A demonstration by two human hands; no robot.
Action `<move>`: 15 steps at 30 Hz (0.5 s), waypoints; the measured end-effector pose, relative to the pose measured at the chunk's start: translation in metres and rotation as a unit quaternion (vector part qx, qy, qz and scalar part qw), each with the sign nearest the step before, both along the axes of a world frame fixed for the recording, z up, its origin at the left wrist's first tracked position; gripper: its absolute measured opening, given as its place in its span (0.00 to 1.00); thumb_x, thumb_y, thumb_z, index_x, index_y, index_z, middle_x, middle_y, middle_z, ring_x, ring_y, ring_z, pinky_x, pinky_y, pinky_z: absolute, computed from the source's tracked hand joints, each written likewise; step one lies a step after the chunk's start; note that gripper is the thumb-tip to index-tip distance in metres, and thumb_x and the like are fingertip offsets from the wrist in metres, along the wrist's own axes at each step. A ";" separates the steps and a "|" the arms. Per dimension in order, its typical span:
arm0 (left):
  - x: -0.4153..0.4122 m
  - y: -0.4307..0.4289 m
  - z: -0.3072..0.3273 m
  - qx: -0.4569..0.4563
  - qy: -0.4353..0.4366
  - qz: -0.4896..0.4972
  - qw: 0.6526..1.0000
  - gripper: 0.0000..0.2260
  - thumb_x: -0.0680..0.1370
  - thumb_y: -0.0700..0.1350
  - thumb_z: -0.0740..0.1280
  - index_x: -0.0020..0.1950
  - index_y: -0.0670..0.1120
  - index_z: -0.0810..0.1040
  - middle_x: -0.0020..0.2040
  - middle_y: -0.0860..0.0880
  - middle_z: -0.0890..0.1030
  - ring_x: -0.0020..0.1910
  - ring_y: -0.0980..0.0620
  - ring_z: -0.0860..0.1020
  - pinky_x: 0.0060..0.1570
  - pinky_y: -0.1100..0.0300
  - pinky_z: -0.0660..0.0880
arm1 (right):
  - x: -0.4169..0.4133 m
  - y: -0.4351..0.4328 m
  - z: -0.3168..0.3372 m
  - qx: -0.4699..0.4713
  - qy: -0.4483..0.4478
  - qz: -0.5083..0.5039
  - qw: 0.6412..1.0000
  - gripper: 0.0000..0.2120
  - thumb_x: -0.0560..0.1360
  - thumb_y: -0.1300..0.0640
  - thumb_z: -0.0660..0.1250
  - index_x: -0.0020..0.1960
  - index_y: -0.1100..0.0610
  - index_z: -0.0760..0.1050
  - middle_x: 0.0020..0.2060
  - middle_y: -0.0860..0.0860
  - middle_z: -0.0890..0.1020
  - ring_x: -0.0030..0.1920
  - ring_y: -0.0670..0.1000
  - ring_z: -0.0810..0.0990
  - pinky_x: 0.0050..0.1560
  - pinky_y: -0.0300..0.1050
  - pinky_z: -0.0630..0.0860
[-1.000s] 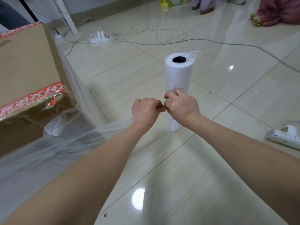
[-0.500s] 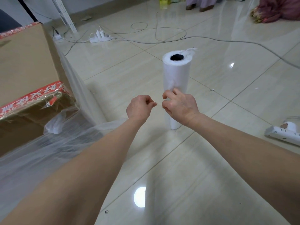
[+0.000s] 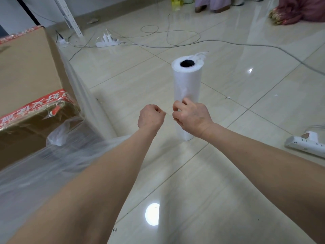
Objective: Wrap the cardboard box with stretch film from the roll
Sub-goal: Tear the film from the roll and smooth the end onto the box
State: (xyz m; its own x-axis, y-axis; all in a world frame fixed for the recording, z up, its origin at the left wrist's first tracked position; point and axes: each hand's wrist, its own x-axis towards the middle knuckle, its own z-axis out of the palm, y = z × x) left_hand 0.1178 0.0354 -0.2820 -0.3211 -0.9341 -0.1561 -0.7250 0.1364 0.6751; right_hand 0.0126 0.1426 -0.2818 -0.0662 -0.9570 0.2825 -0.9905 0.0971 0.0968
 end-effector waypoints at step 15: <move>0.012 -0.005 -0.004 -0.195 -0.157 -0.246 0.937 0.12 0.69 0.53 0.62 0.51 0.55 0.77 0.41 0.56 0.81 0.44 0.51 0.78 0.39 0.59 0.68 | 0.004 -0.017 -0.009 0.092 0.000 -0.076 0.993 0.20 0.77 0.58 0.63 0.67 0.53 0.66 0.67 0.49 0.65 0.58 0.54 0.75 0.35 0.45 0.68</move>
